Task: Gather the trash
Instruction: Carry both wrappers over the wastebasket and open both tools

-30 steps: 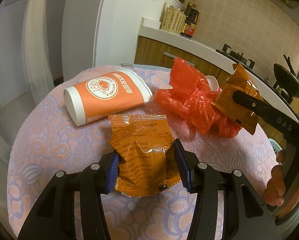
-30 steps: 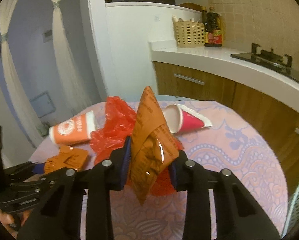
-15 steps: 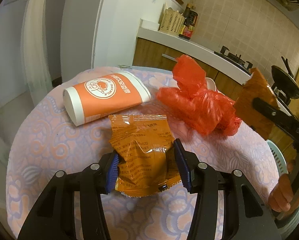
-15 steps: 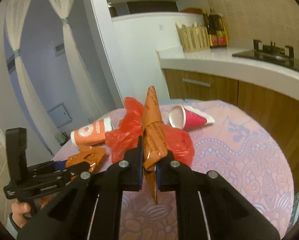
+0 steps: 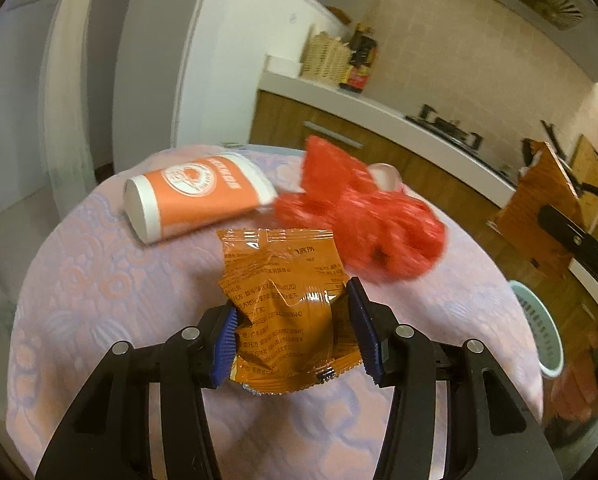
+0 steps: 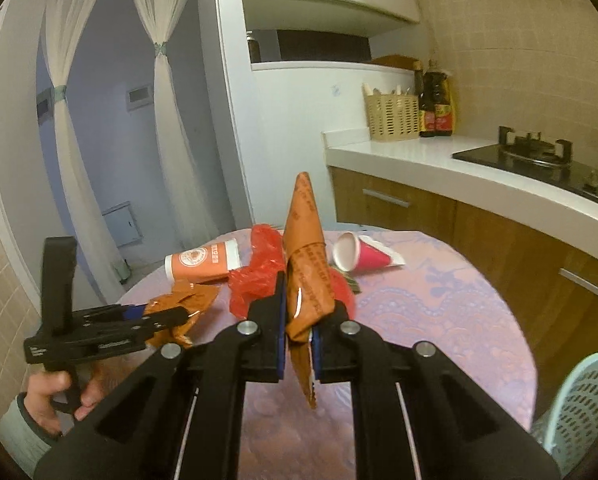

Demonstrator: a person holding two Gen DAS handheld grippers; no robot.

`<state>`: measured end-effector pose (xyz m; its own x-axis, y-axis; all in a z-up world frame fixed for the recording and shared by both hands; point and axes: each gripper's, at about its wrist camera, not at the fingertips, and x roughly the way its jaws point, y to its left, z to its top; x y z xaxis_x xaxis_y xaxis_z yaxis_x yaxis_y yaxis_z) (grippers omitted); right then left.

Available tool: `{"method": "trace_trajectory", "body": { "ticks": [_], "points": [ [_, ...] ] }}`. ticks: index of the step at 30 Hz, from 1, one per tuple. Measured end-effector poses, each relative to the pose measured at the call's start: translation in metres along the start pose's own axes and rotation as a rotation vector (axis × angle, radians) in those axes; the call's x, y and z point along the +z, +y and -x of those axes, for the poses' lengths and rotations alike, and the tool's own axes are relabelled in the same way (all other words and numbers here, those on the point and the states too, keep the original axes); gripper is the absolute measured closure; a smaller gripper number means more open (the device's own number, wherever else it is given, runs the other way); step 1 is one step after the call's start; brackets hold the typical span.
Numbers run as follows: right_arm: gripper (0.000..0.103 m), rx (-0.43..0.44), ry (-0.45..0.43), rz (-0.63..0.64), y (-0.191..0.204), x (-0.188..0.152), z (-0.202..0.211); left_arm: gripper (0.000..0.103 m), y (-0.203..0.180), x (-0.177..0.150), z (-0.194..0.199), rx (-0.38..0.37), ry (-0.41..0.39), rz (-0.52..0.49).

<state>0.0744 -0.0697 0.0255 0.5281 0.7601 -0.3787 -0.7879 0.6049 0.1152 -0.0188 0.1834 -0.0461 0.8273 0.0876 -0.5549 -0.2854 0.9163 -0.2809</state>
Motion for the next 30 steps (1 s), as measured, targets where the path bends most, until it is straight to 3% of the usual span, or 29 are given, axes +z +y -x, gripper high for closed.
{"method": "trace_trajectory", "body": {
  "ticks": [7, 14, 30],
  "points": [
    [0.095, -0.069, -0.04, -0.043, -0.03, -0.008, 0.041, 0.055, -0.029, -0.006, 0.023, -0.113, -0.016, -0.021],
    [0.095, -0.155, -0.074, -0.098, -0.075, -0.016, 0.081, 0.055, -0.092, -0.006, 0.027, -0.201, -0.022, -0.127],
    [0.095, -0.368, -0.116, -0.22, -0.174, -0.051, 0.16, 0.055, -0.275, -0.019, -0.036, -0.441, 0.06, -0.353]
  ]
}}
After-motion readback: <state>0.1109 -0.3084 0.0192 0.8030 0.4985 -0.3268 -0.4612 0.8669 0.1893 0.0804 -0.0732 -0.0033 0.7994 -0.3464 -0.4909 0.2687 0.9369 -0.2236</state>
